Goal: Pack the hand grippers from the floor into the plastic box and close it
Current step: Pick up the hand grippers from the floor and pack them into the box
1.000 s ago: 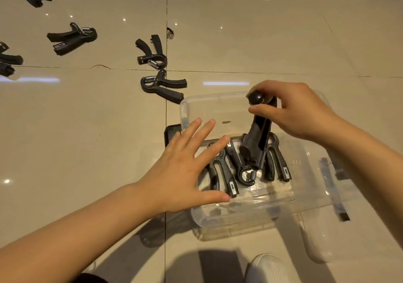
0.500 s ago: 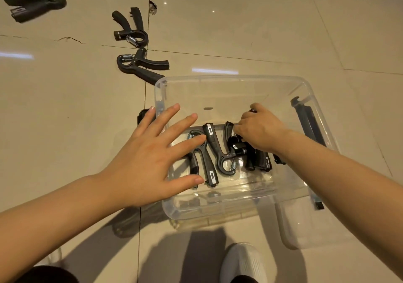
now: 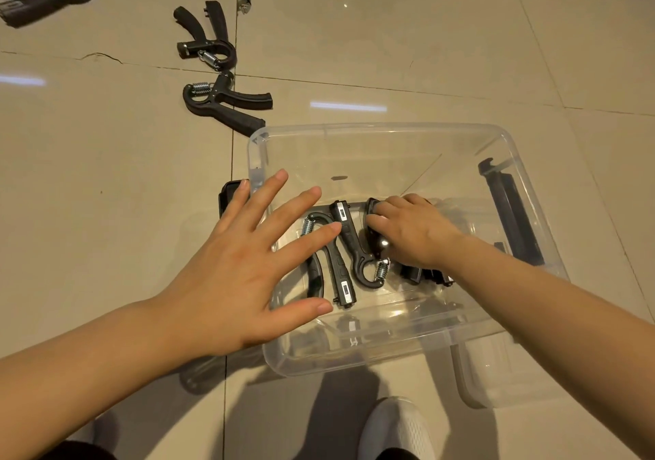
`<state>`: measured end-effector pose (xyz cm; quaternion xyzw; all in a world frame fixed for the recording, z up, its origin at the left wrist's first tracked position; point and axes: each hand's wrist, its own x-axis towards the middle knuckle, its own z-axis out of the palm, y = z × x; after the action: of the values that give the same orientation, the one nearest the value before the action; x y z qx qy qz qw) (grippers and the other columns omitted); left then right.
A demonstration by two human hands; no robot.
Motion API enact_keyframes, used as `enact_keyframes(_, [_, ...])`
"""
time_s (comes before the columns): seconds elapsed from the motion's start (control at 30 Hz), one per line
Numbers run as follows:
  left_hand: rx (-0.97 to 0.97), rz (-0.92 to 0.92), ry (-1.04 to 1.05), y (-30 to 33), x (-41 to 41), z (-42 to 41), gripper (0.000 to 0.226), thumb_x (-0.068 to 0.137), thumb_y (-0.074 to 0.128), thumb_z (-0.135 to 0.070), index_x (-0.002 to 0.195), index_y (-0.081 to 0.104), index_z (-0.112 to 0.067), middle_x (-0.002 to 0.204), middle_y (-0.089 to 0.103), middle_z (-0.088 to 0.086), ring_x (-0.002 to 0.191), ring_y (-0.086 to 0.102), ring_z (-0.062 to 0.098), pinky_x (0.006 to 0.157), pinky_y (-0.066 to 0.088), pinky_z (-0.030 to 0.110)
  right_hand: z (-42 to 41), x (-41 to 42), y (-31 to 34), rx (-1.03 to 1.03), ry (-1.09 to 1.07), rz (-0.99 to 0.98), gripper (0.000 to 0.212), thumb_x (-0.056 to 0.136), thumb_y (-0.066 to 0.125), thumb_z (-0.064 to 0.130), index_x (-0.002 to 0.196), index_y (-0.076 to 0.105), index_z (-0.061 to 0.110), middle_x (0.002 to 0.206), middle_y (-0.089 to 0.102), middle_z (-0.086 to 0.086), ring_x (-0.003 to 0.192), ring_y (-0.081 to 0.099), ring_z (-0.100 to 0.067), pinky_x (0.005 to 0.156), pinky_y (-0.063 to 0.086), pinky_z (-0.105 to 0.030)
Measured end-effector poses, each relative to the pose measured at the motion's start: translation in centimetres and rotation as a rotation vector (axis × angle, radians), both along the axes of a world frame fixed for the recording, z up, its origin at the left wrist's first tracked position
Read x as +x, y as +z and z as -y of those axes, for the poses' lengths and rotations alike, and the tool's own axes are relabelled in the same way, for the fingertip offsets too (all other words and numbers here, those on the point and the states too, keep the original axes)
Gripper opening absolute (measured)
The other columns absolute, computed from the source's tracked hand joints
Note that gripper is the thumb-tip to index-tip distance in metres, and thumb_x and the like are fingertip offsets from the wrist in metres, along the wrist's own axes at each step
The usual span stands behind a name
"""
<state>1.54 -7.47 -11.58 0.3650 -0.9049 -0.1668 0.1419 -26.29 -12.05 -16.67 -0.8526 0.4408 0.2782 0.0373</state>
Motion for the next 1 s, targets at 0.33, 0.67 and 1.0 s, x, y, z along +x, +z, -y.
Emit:
enact_keyframes(0.33, [0.02, 0.041, 0.013, 0.1, 0.0, 0.1, 0.069, 0.085, 0.033, -0.068, 0.144, 0.029, -0.033, 0.153, 0.025, 0.006, 0.144, 0.007, 0.03, 0.112, 0.012, 0.061, -0.2, 2.8, -1.3, 0.073, 0.273, -0.119, 0.018, 0.089, 0.053, 0.018, 0.097, 0.069, 0.022, 0.104, 0.061, 0.005, 0.102, 0.05, -0.02, 0.097, 0.034, -0.04])
enact_keyframes(0.67, [0.032, 0.062, 0.012, 0.2, 0.0, 0.1, 0.068, 0.086, 0.032, -0.068, 0.144, 0.029, -0.033, 0.153, 0.025, 0.007, 0.144, 0.006, 0.03, 0.113, 0.01, 0.059, -0.5, 1.9, -1.1, 0.122, 0.152, 0.021, 0.021, 0.091, 0.052, 0.029, 0.102, 0.067, 0.022, 0.104, 0.061, 0.006, 0.105, 0.051, -0.019, 0.094, 0.034, -0.036])
enact_keyframes(1.0, [0.044, 0.071, 0.016, 0.4, 0.0, 0.0, 0.067, 0.086, 0.031, -0.068, 0.144, 0.032, -0.032, 0.152, 0.026, 0.007, 0.144, 0.006, 0.029, 0.114, 0.008, 0.056, 1.1, -4.1, 0.4, 0.158, -0.307, -0.113, 0.059, 0.088, 0.047, 0.057, 0.141, 0.035, 0.033, 0.15, 0.024, -0.006, 0.134, 0.03, -0.031, 0.113, 0.019, -0.042])
